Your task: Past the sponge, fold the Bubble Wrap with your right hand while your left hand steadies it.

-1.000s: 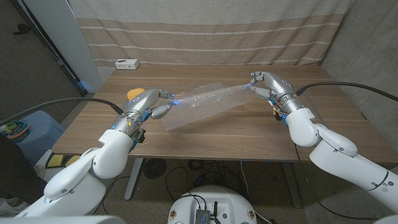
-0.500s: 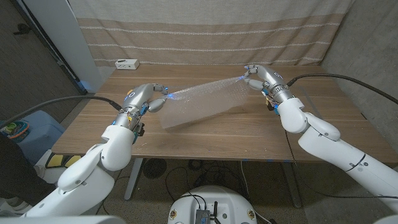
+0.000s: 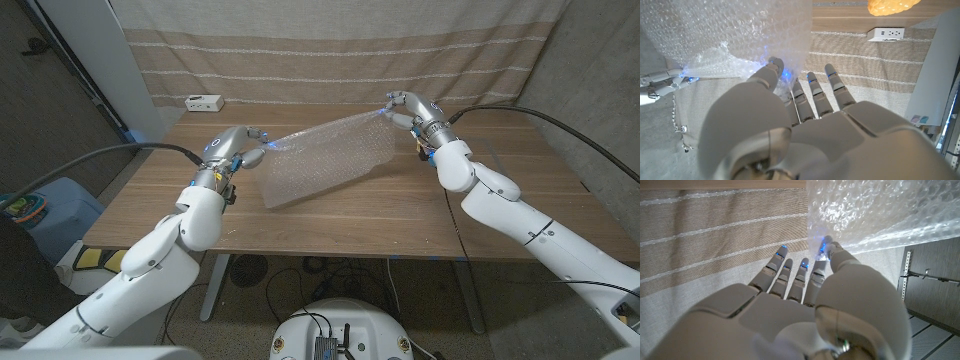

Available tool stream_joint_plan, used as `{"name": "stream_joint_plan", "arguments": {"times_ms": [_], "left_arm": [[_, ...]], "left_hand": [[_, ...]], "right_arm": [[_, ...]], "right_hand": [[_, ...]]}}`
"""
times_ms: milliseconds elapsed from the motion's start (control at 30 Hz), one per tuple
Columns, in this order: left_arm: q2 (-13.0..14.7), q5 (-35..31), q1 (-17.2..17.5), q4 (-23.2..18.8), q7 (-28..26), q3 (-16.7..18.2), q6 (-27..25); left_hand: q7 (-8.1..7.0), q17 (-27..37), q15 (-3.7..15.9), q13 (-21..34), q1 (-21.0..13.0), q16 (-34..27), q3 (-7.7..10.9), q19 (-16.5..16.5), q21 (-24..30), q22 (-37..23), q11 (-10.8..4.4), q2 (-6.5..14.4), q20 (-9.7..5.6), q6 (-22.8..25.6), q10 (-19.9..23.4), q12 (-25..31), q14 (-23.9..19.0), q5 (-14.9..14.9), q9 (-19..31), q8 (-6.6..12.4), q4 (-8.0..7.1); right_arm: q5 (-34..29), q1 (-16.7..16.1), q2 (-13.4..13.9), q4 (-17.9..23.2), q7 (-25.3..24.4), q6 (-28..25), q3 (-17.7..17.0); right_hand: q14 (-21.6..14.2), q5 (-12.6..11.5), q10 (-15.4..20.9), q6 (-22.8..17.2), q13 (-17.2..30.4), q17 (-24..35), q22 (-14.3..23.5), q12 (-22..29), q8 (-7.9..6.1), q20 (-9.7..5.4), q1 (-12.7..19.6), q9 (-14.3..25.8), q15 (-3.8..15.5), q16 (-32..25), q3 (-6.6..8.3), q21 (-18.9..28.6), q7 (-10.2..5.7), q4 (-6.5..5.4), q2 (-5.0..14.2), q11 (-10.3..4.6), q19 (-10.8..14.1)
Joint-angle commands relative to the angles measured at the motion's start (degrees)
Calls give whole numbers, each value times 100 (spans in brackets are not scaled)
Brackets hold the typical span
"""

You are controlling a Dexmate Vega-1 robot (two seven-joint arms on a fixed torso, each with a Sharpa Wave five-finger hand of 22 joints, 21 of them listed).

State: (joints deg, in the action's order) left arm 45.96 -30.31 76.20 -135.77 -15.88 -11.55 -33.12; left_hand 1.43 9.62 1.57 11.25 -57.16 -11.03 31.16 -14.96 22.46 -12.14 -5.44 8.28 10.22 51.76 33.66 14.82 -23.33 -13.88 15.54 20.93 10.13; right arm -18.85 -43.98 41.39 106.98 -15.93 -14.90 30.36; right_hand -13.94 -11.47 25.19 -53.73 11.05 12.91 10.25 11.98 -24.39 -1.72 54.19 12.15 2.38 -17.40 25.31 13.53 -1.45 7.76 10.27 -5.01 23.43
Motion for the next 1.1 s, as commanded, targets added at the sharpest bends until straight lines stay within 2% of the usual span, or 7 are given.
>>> {"name": "stream_joint_plan", "arguments": {"times_ms": [33, 100, 300, 533, 800, 1100], "left_arm": [[154, 44, -1089, 648, 26, -732, -271], [174, -33, -1304, 754, 77, -906, -379], [226, -69, -1667, 992, 105, -1189, -492], [295, -617, -2143, 1321, 115, -1755, -748], [234, -1085, -2461, 1557, 120, -2150, -969], [128, -1286, -2751, 1912, 278, -2378, -1103]], "left_hand": [[519, -5, -7, 16, -31, 8, 30, 3, 45, -23, 2, -47, -40, 592, 22, -29, -58, -53, 15, 5, -12], [516, -4, -8, 16, -31, 9, 28, 14, 45, -23, -7, -49, -37, 594, 22, -35, -64, -57, 12, 1, -14], [496, -6, 7, 18, -32, 19, 13, 30, 48, -25, -7, -64, -46, 598, 20, -53, -64, -66, 4, -11, -14], [482, -9, 38, 21, -39, 33, 3, 55, 48, -27, -25, -75, -68, 616, 27, -69, -52, -78, -4, -19, -11], [472, -9, 66, 24, -32, 42, -16, 64, 57, -29, -42, -86, -35, 642, 10, -98, -47, -92, -14, -26, -21], [450, -10, 92, 27, -24, 51, -31, 64, 69, -31, -66, -98, -34, 675, 19, -115, -41, -106, -24, -30, -27]], "right_arm": [[90, 892, -437, -1162, 259, 402, 442], [130, 1071, -543, -1452, 294, 507, 523], [174, 1460, -776, -2073, 318, 714, 731], [169, 1931, -1082, -2819, 303, 966, 994], [185, 2390, -1452, -3699, 307, 1182, 1307], [284, 2913, -1971, -4915, 196, 1640, 1640]], "right_hand": [[-69, -25, 60, -62, 30, 23, 30, -10, -30, 37, 68, 12, 648, -35, 5, 0, 3, -29, 28, -22, 45], [-73, -26, 57, -57, 30, 24, 30, -13, -29, 36, 73, 13, 656, -38, 3, 0, 0, -30, 31, -25, 47], [-85, -28, 63, -50, 30, 26, 30, -15, -26, 30, 85, 14, 658, -44, -4, -1, 9, -32, 33, -29, 48], [-101, -30, 71, -45, 31, 31, 31, -15, -25, 26, 94, 16, 662, -53, -13, 0, 7, -39, 38, -26, 54], [-97, -29, 71, -34, 31, 38, 31, -20, -21, 20, 93, 18, 667, -57, -28, -1, 3, -57, 43, -25, 54], [-101, -27, 79, -19, 32, 45, 31, -21, -16, 13, 97, 21, 673, -63, -45, -2, 4, -72, 45, -25, 57]]}}
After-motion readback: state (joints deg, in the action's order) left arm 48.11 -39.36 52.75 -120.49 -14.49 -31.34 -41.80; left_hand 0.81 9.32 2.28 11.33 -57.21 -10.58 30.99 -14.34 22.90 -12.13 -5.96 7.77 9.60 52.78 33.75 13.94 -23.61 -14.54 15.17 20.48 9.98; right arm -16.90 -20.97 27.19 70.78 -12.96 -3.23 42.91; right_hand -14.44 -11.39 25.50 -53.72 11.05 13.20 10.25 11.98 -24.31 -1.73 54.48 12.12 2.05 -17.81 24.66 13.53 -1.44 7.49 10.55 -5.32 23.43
